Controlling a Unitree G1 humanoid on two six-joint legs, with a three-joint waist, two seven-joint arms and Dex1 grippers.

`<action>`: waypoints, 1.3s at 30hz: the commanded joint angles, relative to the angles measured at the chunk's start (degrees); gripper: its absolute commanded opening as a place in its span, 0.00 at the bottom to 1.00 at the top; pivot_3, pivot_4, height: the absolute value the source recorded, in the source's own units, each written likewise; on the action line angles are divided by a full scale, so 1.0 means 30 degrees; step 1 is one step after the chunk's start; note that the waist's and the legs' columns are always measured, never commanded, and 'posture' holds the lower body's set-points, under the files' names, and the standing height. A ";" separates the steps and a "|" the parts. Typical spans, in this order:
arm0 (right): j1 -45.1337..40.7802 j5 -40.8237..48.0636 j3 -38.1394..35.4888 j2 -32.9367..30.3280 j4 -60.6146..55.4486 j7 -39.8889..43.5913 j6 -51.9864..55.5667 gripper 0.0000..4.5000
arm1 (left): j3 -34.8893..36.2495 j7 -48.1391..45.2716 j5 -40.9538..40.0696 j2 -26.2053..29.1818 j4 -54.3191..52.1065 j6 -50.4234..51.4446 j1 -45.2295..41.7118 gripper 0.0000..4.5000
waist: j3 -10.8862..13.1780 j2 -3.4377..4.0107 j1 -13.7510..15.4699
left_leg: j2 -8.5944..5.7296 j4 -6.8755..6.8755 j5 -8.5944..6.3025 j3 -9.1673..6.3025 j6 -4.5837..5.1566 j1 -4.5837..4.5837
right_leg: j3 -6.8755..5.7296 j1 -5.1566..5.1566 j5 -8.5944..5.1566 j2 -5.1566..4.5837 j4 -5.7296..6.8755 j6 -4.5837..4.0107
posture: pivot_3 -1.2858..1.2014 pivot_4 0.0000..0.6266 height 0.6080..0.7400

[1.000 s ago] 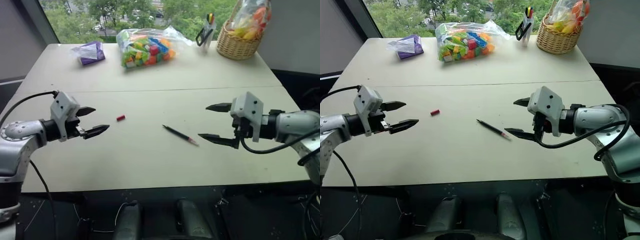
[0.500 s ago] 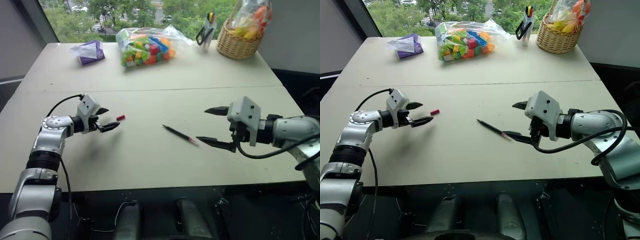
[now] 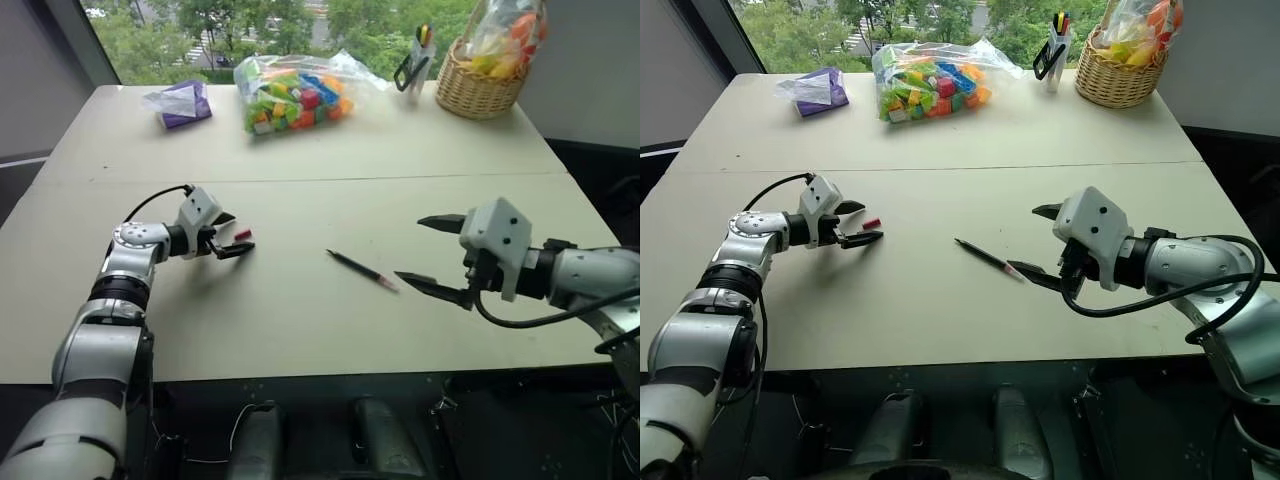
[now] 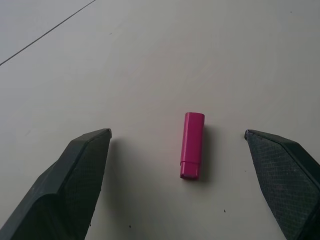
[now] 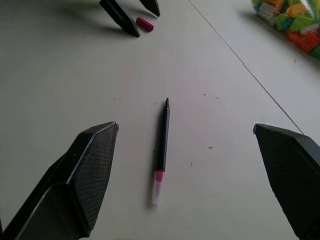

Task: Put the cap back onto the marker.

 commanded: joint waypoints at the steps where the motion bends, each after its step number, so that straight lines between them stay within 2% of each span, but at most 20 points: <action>1: 0.0076 0.0200 -0.0709 -0.0019 -0.0748 -0.0335 -0.0037 1.00 | -0.0293 0.0090 0.0773 -0.0055 0.0580 -0.0093 -0.0332 1.00 | -0.0003 0.0001 -0.0004 | 0.0000 0.0001 0.0000 -0.0001 0.0000 0.0000 | -0.0001 0.0001 0.0000 0.0000 0.0002 0.0001 | 0.52 0.24 1.00; 5: 0.0082 0.0205 -0.0706 -0.0046 -0.0759 -0.0463 -0.0046 1.00 | -0.0403 0.0133 0.1104 -0.0065 0.0919 -0.0182 -0.0251 1.00 | -0.0010 0.0000 -0.0017 | -0.0001 0.0003 0.0001 -0.0003 0.0000 0.0008 | 0.0000 0.0005 0.0001 0.0001 0.0010 0.0002 | 0.52 0.24 1.00; 8: 0.0096 0.0229 -0.0708 -0.0089 -0.0823 -0.0576 -0.0021 1.00 | -0.0444 0.0080 0.1250 -0.0024 0.1105 -0.0165 -0.0153 0.83 | -0.0020 0.0001 -0.0020 | -0.0001 0.0004 0.0001 -0.0003 0.0000 0.0022 | 0.0000 0.0016 0.0001 0.0001 0.0012 0.0002 | 0.52 0.24 1.00; 10: 0.0121 0.0228 -0.0724 -0.0114 -0.0863 -0.0658 -0.0007 1.00 | -0.0487 0.0032 0.1344 0.0028 0.1240 -0.0160 -0.0096 0.65 | -0.0025 -0.0001 -0.0031 | 0.0000 0.0004 0.0001 -0.0004 0.0000 0.0049 | 0.0000 0.0039 0.0001 0.0002 0.0016 0.0002 | 0.52 0.24 1.00; 15: 0.0183 0.0178 -0.0771 -0.0146 -0.0926 -0.0778 0.0053 1.00 | -0.0573 -0.0043 0.1485 0.0158 0.1466 -0.0180 0.0018 0.08 | -0.0031 -0.0002 -0.0087 | 0.0005 0.0002 0.0002 -0.0003 0.0001 0.0134 | 0.0005 0.0101 0.0000 0.0017 0.0040 -0.0002 | 0.52 0.24 1.00; 16: 0.0219 0.0175 -0.0791 -0.0162 -0.0948 -0.0797 0.0065 1.00 | -0.0586 -0.0058 0.1508 0.0184 0.1492 -0.0180 0.0043 0.01 | -0.0031 -0.0003 -0.0101 | 0.0009 0.0001 0.0002 -0.0002 0.0001 0.0149 | 0.0007 0.0112 0.0000 0.0021 0.0040 -0.0002 | 0.52 0.24 1.00; 24: 0.0274 0.0192 -0.0830 -0.0237 -0.0950 -0.0802 0.0061 1.00 | -0.0551 -0.0369 0.1559 0.0411 0.1403 -0.0323 0.0206 0.01 | -0.0032 -0.0002 -0.0155 | 0.0017 -0.0009 0.0001 0.0009 0.0002 0.0201 | 0.0016 0.0155 -0.0002 0.0027 0.0042 -0.0005 | 0.52 0.24 1.00; 28: 0.0003 0.0273 -0.0556 0.0113 -0.0861 -0.1008 0.0027 1.00 | -0.0107 -0.1346 0.0863 0.0485 0.0263 -0.0309 0.0188 0.01 | -0.0032 -0.0002 -0.0188 | 0.0023 -0.0014 0.0001 0.0014 0.0002 0.0204 | 0.0018 0.0154 -0.0003 0.0033 0.0041 -0.0006 | 0.52 0.24 1.00; 35: -0.0943 -0.0172 0.1772 0.3407 0.0238 -0.3085 0.0011 1.00 | 0.0899 -0.2714 -0.1134 0.0766 -0.5098 0.1909 0.1691 0.01 | -0.0026 -0.0014 -0.0135 | 0.0032 -0.0017 0.0001 0.0007 0.0002 0.0134 | 0.0016 0.0093 -0.0002 0.0035 0.0032 -0.0006 | 0.52 0.24 1.00; 39: -0.1376 -0.1173 0.3370 0.4897 0.1260 -0.3831 -0.0479 1.00 | 0.1509 -0.2473 -0.2492 0.1074 -1.0686 0.4730 0.3904 0.01 | -0.0025 -0.0012 -0.0125 | 0.0026 -0.0003 0.0002 -0.0001 0.0001 0.0045 | 0.0014 0.0014 0.0000 0.0013 0.0039 -0.0004 | 0.52 0.24 1.00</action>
